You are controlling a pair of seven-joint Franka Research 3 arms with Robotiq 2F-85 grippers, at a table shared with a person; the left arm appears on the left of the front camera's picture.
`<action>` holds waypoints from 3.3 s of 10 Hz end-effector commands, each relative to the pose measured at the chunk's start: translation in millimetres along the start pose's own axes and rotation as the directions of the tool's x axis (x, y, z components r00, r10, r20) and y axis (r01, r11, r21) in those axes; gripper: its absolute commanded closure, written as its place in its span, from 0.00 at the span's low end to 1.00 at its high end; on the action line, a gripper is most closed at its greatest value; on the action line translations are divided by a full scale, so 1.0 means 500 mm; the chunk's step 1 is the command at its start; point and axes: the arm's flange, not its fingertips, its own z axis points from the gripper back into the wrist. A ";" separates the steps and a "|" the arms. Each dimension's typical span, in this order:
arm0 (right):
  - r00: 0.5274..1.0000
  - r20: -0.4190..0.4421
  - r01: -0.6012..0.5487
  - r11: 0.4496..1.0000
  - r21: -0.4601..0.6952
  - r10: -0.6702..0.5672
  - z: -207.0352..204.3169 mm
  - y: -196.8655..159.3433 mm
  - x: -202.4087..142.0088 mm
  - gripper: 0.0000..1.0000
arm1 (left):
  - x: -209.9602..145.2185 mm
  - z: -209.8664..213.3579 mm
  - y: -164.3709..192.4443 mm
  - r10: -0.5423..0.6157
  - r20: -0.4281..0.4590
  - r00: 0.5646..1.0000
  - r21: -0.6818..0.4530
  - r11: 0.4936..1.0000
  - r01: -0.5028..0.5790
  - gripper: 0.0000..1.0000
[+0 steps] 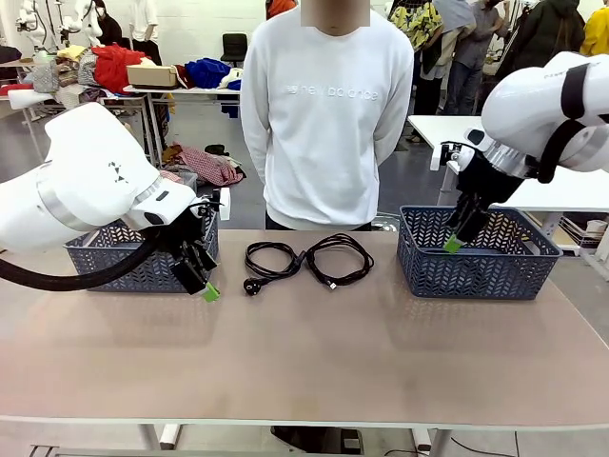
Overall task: Organize the cables according to human instructions.
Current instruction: Pick up a bundle of cables and place it in the basket indicated by the human.
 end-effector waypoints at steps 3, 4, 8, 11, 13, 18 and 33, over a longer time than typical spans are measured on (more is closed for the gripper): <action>0.994 0.083 -0.075 0.997 0.006 0.074 -0.043 0.081 0.008 0.00 | -0.003 0.003 -0.001 0.006 -0.001 1.000 -0.006 1.000 -0.006 0.00; 0.994 0.082 -0.069 0.998 0.006 0.068 -0.050 0.087 0.011 0.00 | -0.003 0.003 -0.001 0.006 -0.001 1.000 -0.006 1.000 -0.006 0.00; 0.998 0.040 -0.057 0.998 0.016 0.056 -0.048 0.090 0.025 0.00 | -0.003 0.003 -0.001 0.006 -0.001 1.000 -0.006 1.000 -0.006 0.00; 0.998 0.040 -0.057 0.998 0.016 0.056 -0.048 0.090 0.025 0.00 | -0.003 0.003 -0.001 0.006 -0.001 1.000 -0.006 1.000 -0.006 0.00; 0.998 0.040 -0.057 0.998 0.016 0.056 -0.048 0.090 0.025 0.00 | -0.003 0.003 -0.001 0.006 -0.001 1.000 -0.006 1.000 -0.006 0.00; 0.998 0.040 -0.057 0.998 0.016 0.056 -0.048 0.090 0.025 0.00 | -0.003 0.003 -0.001 0.006 -0.001 1.000 -0.006 1.000 -0.006 0.00; 0.988 -0.044 0.147 0.989 0.010 -0.147 -0.088 0.054 0.163 0.00 | -0.003 0.003 -0.001 0.006 -0.001 1.000 -0.006 1.000 -0.006 0.00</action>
